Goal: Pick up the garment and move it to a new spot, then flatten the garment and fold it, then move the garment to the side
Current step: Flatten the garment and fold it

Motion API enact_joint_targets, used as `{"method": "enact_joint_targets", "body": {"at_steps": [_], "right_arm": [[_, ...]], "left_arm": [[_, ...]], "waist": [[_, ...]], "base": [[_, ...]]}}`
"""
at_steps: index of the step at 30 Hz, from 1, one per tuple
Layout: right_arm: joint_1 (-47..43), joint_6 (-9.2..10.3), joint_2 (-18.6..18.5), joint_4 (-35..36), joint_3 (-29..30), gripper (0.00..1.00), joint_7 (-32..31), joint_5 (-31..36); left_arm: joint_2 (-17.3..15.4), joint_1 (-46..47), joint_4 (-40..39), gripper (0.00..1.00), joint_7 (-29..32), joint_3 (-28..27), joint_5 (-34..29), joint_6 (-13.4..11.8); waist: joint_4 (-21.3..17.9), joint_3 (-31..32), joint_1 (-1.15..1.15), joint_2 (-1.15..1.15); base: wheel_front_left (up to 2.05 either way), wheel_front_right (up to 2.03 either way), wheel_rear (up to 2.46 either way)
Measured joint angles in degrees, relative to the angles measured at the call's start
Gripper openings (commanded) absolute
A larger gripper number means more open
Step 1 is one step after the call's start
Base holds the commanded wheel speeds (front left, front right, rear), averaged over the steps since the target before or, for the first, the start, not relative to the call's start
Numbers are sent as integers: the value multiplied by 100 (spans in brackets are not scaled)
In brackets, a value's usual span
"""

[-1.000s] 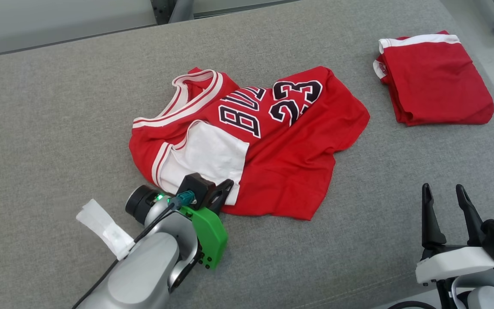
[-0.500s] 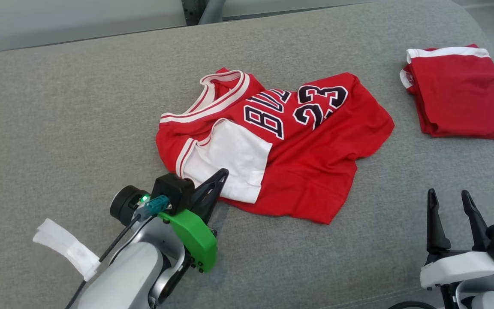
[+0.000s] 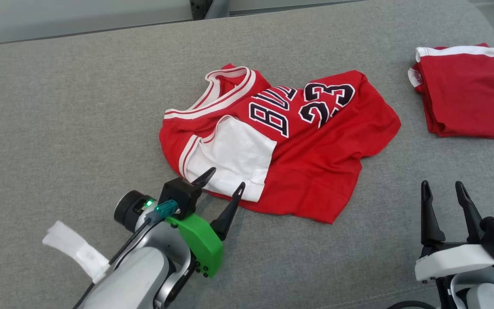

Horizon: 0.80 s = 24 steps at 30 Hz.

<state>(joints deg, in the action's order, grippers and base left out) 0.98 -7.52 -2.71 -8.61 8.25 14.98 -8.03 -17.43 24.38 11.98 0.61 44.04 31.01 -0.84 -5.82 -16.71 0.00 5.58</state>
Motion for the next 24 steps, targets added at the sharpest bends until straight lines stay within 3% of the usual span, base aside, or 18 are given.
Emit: {"method": "enact_joint_targets", "body": {"at_steps": [7,13,14,15,16,17,18,24], "right_arm": [[51,0,0,-19,-3,100,0,-101],[47,0,0,-45,0,100,0,-183],[46,0,0,-48,1,100,0,-190],[46,0,0,-53,-2,100,0,-192],[46,0,-1,-57,-1,100,0,-198],[46,0,-1,-58,-7,100,0,-199],[46,0,0,-62,-7,100,0,-201],[63,0,0,-64,13,100,0,-203]], "left_arm": [[157,482,586,100,134,183,-202,131],[96,693,1100,100,108,219,-288,193],[90,710,1182,96,108,231,-288,212],[85,722,1283,65,114,242,-288,238],[82,739,1377,42,118,264,-290,265],[77,755,1467,25,122,280,-292,285],[83,769,1556,0,120,285,-290,298],[188,822,1828,0,-83,293,-237,393]], "waist": [[-291,-133,0,0],[-546,-225,0,0],[-575,-239,0,0],[-599,-252,0,0],[-616,-264,0,0],[-630,-273,0,0],[-639,-280,0,0],[-592,-279,0,0]], "base": [[0,0,0],[0,0,0],[0,0,0],[0,0,0],[0,0,0],[0,0,0],[0,0,0],[0,0,0]]}}
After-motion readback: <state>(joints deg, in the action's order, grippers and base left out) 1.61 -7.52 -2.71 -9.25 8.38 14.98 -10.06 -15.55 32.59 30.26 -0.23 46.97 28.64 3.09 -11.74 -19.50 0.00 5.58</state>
